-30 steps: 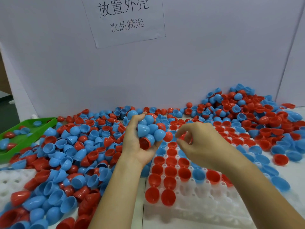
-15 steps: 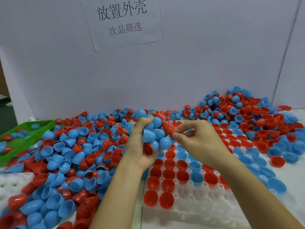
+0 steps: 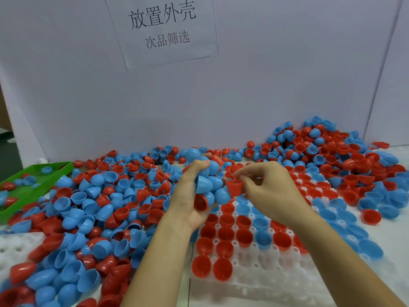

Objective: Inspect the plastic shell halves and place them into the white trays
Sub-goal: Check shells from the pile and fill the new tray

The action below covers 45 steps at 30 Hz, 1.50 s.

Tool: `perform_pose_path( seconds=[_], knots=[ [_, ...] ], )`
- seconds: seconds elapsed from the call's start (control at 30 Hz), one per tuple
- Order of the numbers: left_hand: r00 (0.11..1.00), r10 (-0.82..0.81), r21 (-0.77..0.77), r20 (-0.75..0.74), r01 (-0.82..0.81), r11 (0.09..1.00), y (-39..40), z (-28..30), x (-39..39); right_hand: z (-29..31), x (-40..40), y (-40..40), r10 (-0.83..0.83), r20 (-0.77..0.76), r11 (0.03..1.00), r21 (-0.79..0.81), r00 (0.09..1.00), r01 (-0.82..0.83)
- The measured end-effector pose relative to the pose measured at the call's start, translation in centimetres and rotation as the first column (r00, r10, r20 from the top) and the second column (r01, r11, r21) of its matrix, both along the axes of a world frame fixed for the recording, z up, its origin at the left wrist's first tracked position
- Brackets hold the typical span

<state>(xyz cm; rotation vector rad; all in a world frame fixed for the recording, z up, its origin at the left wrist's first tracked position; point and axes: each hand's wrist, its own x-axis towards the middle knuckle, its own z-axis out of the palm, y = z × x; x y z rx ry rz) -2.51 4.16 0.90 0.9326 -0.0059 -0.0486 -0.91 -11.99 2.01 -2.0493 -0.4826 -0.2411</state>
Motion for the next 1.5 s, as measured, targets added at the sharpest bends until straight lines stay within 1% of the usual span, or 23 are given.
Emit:
perform_pose_path(
  seconds=[0.13,0.23,0.3,0.37,0.5,0.6,0.7,0.8,0.9,0.97,1.03,1.2,1.3,1.4,1.47,1.5],
  knots=[
    [1.000,0.012,-0.007,-0.002,-0.012,1.000,0.2,0.2,-0.1,0.3,0.1,-0.5,0.019,-0.095,0.998,0.057,0.995,-0.013],
    [0.998,0.063,-0.008,-0.028,-0.064,0.998,0.3,0.2,0.0,0.8,0.1,-1.3,0.037,-0.120,0.998,0.045,0.992,-0.032],
    [0.997,0.068,-0.016,-0.027,-0.068,0.998,0.4,0.2,0.0,1.1,0.1,-1.7,0.054,-0.145,0.998,0.025,0.988,-0.051],
    [0.998,0.064,-0.020,-0.024,-0.064,0.998,0.4,0.3,0.0,1.3,0.0,-1.9,0.041,-0.149,0.999,-0.014,0.988,-0.043],
    [0.997,0.068,-0.036,-0.033,-0.069,0.997,0.4,0.4,0.0,2.4,-1.1,-1.9,0.056,-0.157,0.974,-0.207,0.986,-0.088],
    [0.996,0.076,-0.036,-0.041,-0.077,0.996,0.4,0.4,-0.1,3.3,-2.5,-1.8,0.114,-0.230,0.890,-0.409,0.967,-0.202],
    [0.996,0.079,-0.019,-0.039,-0.080,0.997,0.4,0.4,-0.1,3.6,-3.9,-1.2,0.133,-0.304,0.783,-0.551,0.943,-0.288],
    [0.996,0.080,-0.017,-0.042,-0.081,0.997,0.5,0.4,-0.1,3.6,-4.5,-0.5,0.100,-0.384,0.711,-0.618,0.918,-0.336],
    [0.995,0.085,-0.022,-0.051,-0.086,0.996,0.5,0.3,-0.1,3.7,-4.9,-0.2,0.060,-0.497,0.650,-0.639,0.866,-0.412],
    [0.995,0.087,-0.024,-0.052,-0.088,0.996,0.4,0.3,-0.1,3.6,-5.1,-0.1,0.045,-0.504,0.605,-0.674,0.863,-0.425],
    [0.995,0.090,-0.023,-0.050,-0.092,0.996,0.4,0.3,-0.1,3.2,-5.3,0.3,0.025,-0.478,0.561,-0.720,0.878,-0.408],
    [0.995,0.095,-0.014,-0.039,-0.096,0.995,0.4,0.2,-0.1,2.0,-5.4,1.5,0.010,-0.306,0.471,-0.838,0.952,-0.275],
    [0.994,0.098,-0.009,-0.045,-0.099,0.995,0.3,0.1,0.0,1.8,-5.3,1.6,0.018,-0.302,0.466,-0.841,0.953,-0.275],
    [0.994,0.098,0.000,-0.050,-0.098,0.995,0.3,0.0,0.0,2.0,-5.1,1.3,0.056,-0.354,0.472,-0.815,0.934,-0.337],
    [0.994,0.092,0.001,-0.056,-0.092,0.996,0.3,0.0,0.0,2.3,-4.9,0.5,0.097,-0.401,0.487,-0.779,0.911,-0.395],
    [0.994,0.089,0.007,-0.059,-0.089,0.996,0.3,0.1,0.0,2.5,-4.6,0.0,0.116,-0.411,0.516,-0.753,0.904,-0.408]
  ],
)
